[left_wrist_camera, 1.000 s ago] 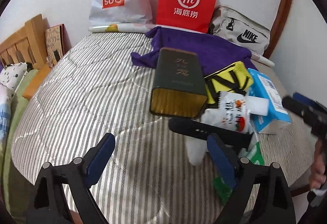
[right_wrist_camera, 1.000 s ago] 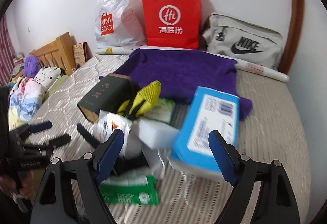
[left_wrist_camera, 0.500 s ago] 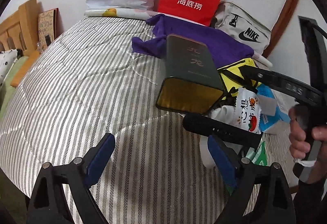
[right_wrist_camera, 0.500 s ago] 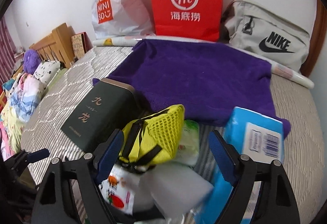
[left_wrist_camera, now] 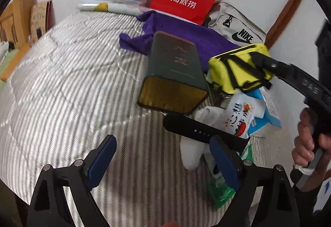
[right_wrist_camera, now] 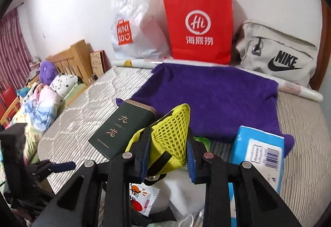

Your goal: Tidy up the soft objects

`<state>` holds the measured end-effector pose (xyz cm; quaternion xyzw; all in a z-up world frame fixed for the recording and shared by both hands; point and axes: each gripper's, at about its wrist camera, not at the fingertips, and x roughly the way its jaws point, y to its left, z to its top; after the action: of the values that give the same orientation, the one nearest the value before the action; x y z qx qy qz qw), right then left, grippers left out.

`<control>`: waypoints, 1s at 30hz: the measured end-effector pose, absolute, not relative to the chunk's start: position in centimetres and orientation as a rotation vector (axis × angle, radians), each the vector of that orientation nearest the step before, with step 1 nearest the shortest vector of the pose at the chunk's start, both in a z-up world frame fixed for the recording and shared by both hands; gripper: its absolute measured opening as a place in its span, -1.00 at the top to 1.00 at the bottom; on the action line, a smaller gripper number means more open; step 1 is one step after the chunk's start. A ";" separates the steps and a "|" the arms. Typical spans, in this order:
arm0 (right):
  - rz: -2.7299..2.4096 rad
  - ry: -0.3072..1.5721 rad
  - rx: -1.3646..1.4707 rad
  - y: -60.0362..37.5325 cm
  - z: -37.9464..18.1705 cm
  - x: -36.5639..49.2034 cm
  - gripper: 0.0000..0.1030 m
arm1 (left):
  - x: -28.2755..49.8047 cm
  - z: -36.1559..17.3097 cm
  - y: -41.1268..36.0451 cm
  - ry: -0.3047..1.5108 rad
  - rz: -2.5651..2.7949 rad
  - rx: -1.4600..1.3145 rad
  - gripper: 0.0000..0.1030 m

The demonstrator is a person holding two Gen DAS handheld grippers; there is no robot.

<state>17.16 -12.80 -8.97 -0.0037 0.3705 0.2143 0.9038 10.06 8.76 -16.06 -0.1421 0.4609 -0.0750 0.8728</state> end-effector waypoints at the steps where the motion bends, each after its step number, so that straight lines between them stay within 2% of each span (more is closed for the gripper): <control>1: 0.440 0.754 -0.003 -13.3 -8.6 16.8 0.41 | 10.0 -16.1 8.7 0.967 -0.161 -0.300 -0.76; 18: 0.322 0.687 0.097 -22.7 -6.6 9.3 0.41 | 8.4 -14.2 1.9 0.866 -0.252 -0.077 -0.76; 24: 0.352 0.722 0.107 -24.5 -8.0 5.9 0.41 | 9.5 -15.9 4.4 0.928 -0.205 -0.219 -0.76; 30: 0.396 0.836 0.121 -24.7 -12.4 4.4 0.41 | 10.8 -17.5 5.6 0.948 -0.229 -0.322 -0.76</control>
<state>4.42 -24.75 -12.41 0.0584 0.4029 0.1907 0.8933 10.76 5.58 -17.51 -0.1538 0.4534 -0.1095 0.8711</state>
